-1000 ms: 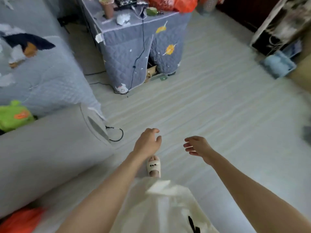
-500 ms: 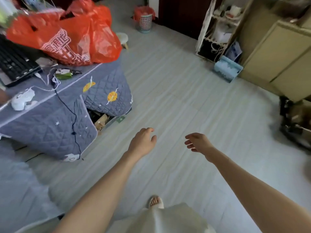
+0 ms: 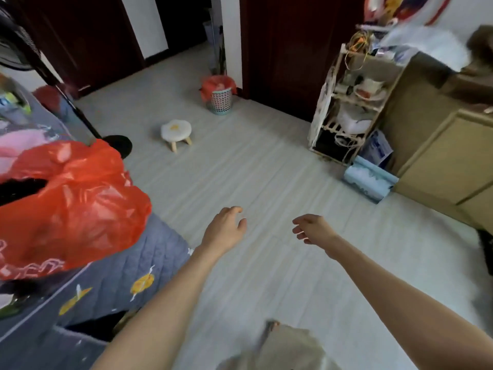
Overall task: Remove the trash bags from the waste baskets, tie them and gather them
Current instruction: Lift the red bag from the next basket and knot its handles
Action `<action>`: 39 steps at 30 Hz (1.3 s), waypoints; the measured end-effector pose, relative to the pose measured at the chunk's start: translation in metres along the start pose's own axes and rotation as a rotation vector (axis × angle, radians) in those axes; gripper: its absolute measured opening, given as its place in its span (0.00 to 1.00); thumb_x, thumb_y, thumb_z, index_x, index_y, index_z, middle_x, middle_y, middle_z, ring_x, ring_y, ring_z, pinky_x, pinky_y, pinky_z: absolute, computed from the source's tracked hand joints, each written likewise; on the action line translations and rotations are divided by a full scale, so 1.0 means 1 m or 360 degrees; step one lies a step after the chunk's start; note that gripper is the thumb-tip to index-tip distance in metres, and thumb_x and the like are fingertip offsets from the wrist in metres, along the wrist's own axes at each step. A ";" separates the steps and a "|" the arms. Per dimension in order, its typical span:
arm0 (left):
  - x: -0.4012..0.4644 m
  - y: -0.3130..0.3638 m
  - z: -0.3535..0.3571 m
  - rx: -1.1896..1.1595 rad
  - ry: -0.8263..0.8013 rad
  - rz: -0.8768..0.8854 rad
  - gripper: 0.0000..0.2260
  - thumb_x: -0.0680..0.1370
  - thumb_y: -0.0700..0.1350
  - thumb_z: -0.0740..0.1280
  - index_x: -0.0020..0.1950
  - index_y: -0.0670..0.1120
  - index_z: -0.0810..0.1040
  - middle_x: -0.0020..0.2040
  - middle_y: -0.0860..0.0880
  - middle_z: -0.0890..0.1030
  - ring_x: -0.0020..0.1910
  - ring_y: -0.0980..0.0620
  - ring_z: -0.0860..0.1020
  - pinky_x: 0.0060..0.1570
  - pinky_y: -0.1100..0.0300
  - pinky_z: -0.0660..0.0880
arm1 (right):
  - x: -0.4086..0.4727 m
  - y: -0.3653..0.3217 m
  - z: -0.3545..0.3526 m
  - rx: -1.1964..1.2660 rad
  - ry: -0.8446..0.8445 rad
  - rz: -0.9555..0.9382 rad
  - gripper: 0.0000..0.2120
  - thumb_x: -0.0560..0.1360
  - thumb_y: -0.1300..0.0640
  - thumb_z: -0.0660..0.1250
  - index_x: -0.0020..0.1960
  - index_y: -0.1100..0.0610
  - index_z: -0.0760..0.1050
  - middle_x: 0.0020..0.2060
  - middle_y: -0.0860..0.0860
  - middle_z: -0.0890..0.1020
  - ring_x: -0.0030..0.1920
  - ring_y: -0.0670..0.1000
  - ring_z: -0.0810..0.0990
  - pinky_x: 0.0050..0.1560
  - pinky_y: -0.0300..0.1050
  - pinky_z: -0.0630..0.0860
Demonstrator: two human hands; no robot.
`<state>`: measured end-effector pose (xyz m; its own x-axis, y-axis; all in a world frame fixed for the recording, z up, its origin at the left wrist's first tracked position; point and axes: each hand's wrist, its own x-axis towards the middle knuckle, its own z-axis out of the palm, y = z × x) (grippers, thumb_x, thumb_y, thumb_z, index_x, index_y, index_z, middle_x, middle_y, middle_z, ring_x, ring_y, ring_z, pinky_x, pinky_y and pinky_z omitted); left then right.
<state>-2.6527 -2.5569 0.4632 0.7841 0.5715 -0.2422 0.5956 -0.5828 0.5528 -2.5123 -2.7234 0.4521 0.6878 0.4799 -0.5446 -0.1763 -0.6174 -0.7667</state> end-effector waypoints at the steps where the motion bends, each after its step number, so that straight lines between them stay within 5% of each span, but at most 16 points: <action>1: 0.026 0.004 -0.012 -0.0024 0.0041 -0.0020 0.18 0.78 0.46 0.60 0.66 0.44 0.69 0.65 0.41 0.73 0.65 0.44 0.72 0.63 0.54 0.69 | 0.026 -0.022 -0.002 -0.0026 -0.0009 -0.0022 0.10 0.76 0.61 0.55 0.51 0.56 0.74 0.37 0.49 0.78 0.35 0.47 0.75 0.35 0.38 0.70; 11: 0.317 -0.055 -0.142 -0.0227 0.0271 -0.0281 0.18 0.78 0.47 0.60 0.67 0.44 0.69 0.65 0.41 0.73 0.64 0.44 0.71 0.62 0.56 0.68 | 0.294 -0.257 0.067 -0.0199 -0.0280 -0.0188 0.10 0.76 0.63 0.55 0.50 0.56 0.74 0.37 0.49 0.78 0.35 0.47 0.74 0.36 0.39 0.69; 29: 0.845 -0.167 -0.346 -0.0304 0.0220 -0.0313 0.17 0.78 0.46 0.61 0.66 0.45 0.71 0.64 0.43 0.74 0.64 0.46 0.72 0.63 0.59 0.66 | 0.750 -0.596 0.148 -0.0148 -0.0273 -0.0085 0.09 0.76 0.61 0.57 0.50 0.58 0.75 0.37 0.52 0.78 0.35 0.50 0.75 0.36 0.40 0.70; 39: 1.141 -0.168 -0.467 -0.0314 0.0193 -0.0275 0.15 0.77 0.44 0.62 0.64 0.44 0.73 0.60 0.42 0.77 0.59 0.44 0.76 0.61 0.57 0.71 | 0.996 -0.783 0.140 0.0065 -0.0177 0.0040 0.06 0.77 0.63 0.57 0.48 0.60 0.73 0.33 0.54 0.76 0.30 0.50 0.72 0.31 0.39 0.65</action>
<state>-1.9394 -1.5369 0.4663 0.6402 0.7244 -0.2557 0.6636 -0.3538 0.6592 -1.7875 -1.6745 0.4626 0.6009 0.5321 -0.5965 -0.2226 -0.6053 -0.7642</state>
